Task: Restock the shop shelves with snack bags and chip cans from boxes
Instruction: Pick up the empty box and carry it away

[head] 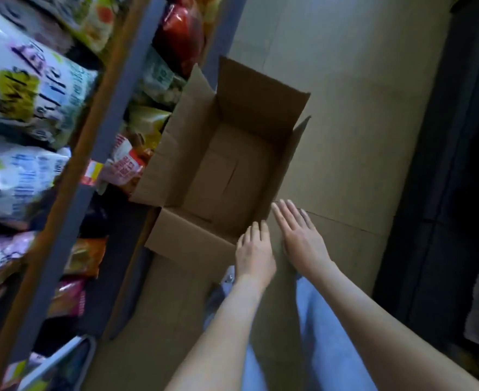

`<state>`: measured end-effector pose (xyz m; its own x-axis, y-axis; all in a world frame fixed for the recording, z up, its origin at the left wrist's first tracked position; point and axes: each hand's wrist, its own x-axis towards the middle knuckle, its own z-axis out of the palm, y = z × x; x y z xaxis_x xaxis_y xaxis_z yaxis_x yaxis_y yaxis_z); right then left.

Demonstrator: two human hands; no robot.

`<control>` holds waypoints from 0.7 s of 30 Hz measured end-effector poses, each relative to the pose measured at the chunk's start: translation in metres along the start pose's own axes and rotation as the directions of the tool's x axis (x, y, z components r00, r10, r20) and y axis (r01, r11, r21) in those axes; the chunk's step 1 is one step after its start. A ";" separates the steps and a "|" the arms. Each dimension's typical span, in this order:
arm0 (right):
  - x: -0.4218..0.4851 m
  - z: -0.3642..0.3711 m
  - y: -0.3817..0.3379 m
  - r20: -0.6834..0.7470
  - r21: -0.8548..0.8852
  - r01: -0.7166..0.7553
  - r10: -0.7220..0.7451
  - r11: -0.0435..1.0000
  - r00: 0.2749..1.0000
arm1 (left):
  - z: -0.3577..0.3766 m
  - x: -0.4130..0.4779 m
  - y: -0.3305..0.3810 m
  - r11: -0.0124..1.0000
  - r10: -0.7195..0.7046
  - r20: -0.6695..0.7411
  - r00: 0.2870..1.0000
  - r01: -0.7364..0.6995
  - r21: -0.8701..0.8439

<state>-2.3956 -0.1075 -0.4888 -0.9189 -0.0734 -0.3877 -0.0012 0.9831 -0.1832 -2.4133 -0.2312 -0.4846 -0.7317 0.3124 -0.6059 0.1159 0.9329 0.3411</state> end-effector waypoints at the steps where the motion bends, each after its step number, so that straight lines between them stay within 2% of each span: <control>1: 0.011 0.009 0.011 0.008 -0.048 0.036 -0.036 0.998 0.999 | 0.012 0.013 0.004 1.000 -0.028 0.004 1.000 0.028 -0.007; 8: 0.045 0.043 0.072 0.112 -0.185 0.279 -0.262 0.942 0.959 | 0.060 0.064 0.030 0.993 -0.099 -0.041 0.994 0.097 -0.064; 12: 0.053 0.031 0.083 -0.011 -0.198 0.343 -0.352 0.918 0.936 | 0.051 0.068 0.031 0.942 -0.301 -0.132 0.944 0.273 -0.194; 16: 0.074 0.018 0.078 -0.022 -0.239 0.419 -0.436 0.876 0.900 | 0.046 0.068 0.028 0.977 -0.213 -0.216 0.953 0.199 -0.082; 18: 0.086 0.017 0.074 0.039 -0.331 0.441 -0.455 0.834 0.890 | 0.034 0.060 0.023 0.979 -0.180 -0.132 0.975 0.165 -0.116; 19: 0.091 0.015 0.068 0.069 -0.372 0.463 -0.473 0.805 0.878 | 0.040 0.053 0.018 0.988 -0.141 -0.161 0.977 0.128 -0.087; 21: 0.099 0.004 0.049 0.098 -0.398 0.570 -0.584 0.719 0.806 | 0.033 0.031 0.006 0.991 -0.124 -0.173 0.977 0.115 -0.061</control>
<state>-2.4851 -0.0672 -0.5401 -0.7007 -0.6501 -0.2941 -0.6817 0.7316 0.0069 -2.4131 -0.2103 -0.5251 -0.8457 0.1582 -0.5097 -0.0107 0.9498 0.3125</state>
